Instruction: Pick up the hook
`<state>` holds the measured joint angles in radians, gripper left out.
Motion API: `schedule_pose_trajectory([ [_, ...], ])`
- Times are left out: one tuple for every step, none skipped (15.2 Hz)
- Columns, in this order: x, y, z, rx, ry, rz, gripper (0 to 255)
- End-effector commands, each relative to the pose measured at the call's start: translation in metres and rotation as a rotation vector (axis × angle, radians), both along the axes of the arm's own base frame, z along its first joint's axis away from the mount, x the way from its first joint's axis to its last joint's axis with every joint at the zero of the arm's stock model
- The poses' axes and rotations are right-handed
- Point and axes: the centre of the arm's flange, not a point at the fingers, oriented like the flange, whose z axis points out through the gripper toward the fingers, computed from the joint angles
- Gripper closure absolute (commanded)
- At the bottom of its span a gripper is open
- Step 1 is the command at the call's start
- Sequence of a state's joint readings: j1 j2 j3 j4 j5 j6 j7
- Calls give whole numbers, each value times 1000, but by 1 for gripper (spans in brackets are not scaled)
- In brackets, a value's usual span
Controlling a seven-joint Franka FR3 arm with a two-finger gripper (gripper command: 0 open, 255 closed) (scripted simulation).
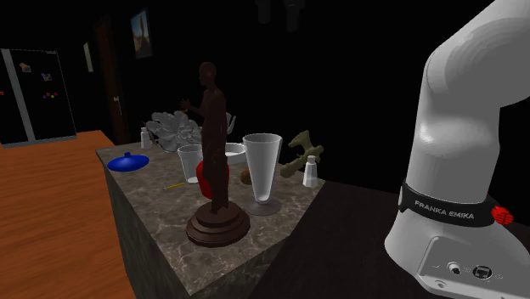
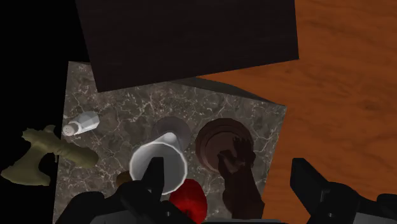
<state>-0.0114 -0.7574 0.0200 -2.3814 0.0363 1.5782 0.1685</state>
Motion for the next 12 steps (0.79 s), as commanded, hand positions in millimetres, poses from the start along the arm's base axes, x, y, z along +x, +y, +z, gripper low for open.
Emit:
schedule_pose_trajectory([
  [0, 0, 0, 0, 0, 0, 0],
  [-3, -6, -10, -8, 2, 30, 0],
  [-6, -13, -20, -17, 4, 59, 0],
  [-8, -19, -30, -25, 7, 89, 0],
  [-11, -26, -40, -33, 9, 118, 0],
  [-13, -33, -50, -42, 11, 148, 0],
  [-15, -40, -60, -50, 13, 177, 0],
  [-17, -47, -70, -58, 15, 207, 0],
  [-19, -55, -79, -67, 18, 236, 0],
  [-20, -62, -89, -75, 20, 266, 0],
  [-21, -70, -98, -83, 22, 295, 0],
  [-22, -77, -108, -91, 24, 325, 0],
])
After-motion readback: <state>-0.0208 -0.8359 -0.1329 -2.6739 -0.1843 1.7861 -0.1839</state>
